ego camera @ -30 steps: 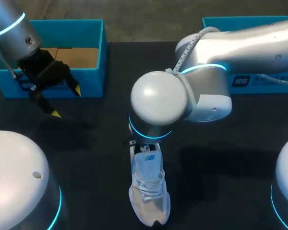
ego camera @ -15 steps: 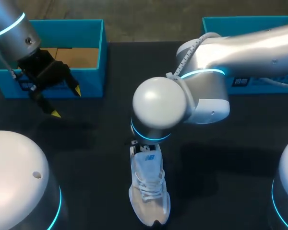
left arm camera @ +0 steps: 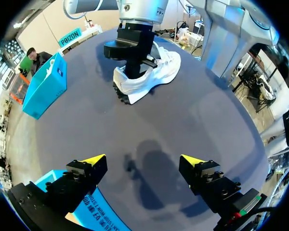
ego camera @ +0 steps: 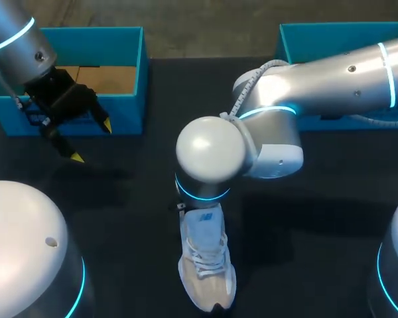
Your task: Take the shoe out of the shoebox, open the shoe tongue, remove and reinsert the insole, then place the shoe into the shoebox
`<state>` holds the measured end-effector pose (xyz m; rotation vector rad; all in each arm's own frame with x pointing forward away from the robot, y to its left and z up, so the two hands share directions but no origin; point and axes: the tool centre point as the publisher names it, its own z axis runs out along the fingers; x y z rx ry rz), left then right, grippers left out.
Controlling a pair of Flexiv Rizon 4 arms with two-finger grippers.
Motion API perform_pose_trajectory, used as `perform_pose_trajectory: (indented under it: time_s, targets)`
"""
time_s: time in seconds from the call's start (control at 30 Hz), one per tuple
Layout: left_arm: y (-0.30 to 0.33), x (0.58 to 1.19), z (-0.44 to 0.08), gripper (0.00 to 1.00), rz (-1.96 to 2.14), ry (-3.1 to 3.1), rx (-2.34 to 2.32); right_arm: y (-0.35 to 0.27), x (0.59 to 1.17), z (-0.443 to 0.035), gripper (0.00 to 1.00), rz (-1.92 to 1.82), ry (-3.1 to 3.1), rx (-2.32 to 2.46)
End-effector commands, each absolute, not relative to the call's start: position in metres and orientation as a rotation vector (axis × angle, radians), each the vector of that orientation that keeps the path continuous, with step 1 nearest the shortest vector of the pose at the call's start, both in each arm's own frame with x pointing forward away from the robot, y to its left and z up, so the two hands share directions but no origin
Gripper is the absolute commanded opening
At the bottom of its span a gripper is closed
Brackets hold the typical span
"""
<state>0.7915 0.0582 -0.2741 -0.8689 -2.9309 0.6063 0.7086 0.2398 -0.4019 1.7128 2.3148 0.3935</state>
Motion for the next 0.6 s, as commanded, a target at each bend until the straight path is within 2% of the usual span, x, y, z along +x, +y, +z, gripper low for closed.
perform_pose_trajectory:
  time_s: [0.03,0.33,0.6]
  targets:
    - [0.058,0.790,-0.274,1.00,0.602,-2.934,-0.870,0.233,0.703,-0.387,0.00,0.442,2.301,1.736]
    - [0.058,0.790,-0.274,1.00,0.602,-2.934,-0.870,0.236,0.696,-0.364,0.00,0.461,2.311,1.758]
    - [0.058,0.790,-0.274,1.00,0.602,-2.934,-0.870,0.241,0.701,-0.375,0.00,0.456,2.421,1.812]
